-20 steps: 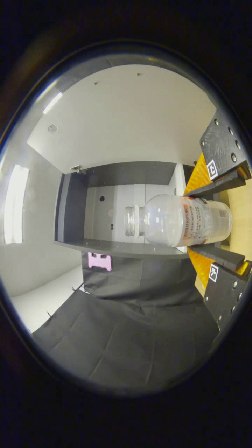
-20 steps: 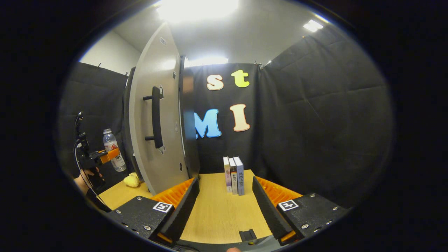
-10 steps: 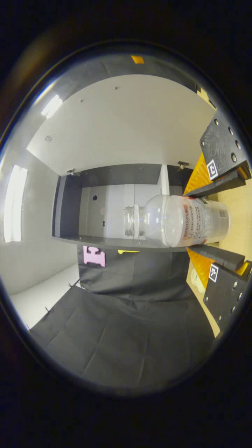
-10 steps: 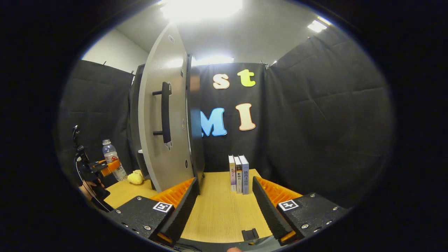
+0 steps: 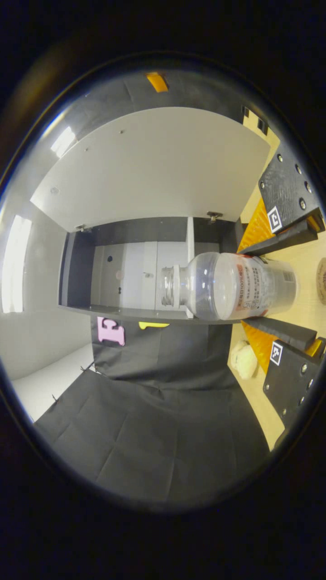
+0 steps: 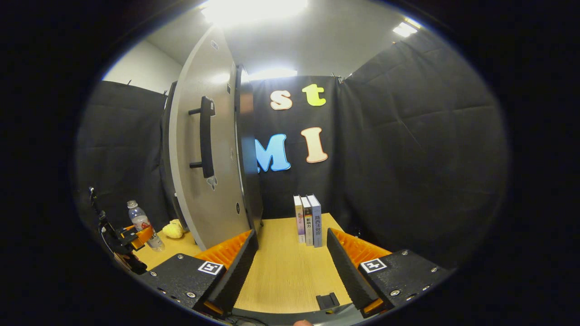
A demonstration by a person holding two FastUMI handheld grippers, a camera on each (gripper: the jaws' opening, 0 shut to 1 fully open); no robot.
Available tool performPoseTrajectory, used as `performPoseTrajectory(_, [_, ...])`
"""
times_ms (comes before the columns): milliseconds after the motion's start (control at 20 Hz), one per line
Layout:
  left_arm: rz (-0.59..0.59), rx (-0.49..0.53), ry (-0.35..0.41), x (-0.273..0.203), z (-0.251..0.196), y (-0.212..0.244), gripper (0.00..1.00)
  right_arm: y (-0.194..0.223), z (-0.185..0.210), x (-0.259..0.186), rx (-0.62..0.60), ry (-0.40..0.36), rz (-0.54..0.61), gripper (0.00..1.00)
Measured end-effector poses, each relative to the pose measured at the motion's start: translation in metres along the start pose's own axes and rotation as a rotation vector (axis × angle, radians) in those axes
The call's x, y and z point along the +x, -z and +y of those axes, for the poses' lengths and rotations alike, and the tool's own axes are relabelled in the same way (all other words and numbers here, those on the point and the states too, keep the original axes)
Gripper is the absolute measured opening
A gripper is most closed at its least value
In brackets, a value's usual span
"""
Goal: Open the cabinet door with the right hand, grasp the bottle in the cabinet with the left hand and place it on the coaster, then close the cabinet door with the right hand.
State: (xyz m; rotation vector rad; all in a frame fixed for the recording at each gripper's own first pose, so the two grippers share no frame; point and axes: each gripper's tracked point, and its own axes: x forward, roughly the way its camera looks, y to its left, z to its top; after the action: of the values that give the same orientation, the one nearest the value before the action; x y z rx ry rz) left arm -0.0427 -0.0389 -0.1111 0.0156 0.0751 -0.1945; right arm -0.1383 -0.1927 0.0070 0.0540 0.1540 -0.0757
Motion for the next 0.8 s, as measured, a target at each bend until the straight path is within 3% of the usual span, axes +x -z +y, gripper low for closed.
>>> performPoseTrajectory(150, [0.042,-0.012,0.004,-0.014,-0.004,0.034,0.71,0.005,-0.003,0.003,-0.004,0.019,0.012,0.94])
performPoseTrajectory(200, [0.053,-0.015,0.002,-0.016,-0.004,0.042,0.67,0.007,-0.002,0.005,-0.004,0.023,0.019,0.94])
performPoseTrajectory(350, [0.093,-0.022,0.000,-0.025,-0.005,0.070,0.75,0.015,-0.004,0.008,-0.015,0.033,0.047,0.94])
performPoseTrajectory(500, [0.130,-0.006,-0.008,-0.033,-0.004,0.093,0.75,0.020,-0.003,0.012,-0.006,0.032,0.064,0.94])
performPoseTrajectory(550, [0.139,-0.012,-0.013,-0.035,-0.003,0.100,0.71,0.021,-0.001,0.012,-0.007,0.031,0.070,0.91])
performPoseTrajectory(600, [0.147,-0.019,-0.017,-0.035,-0.003,0.106,0.71,0.024,0.000,0.014,-0.012,0.029,0.078,0.94])
performPoseTrajectory(800, [0.164,-0.024,-0.014,-0.038,-0.010,0.126,0.76,0.032,0.007,0.017,-0.021,0.010,0.108,0.94])
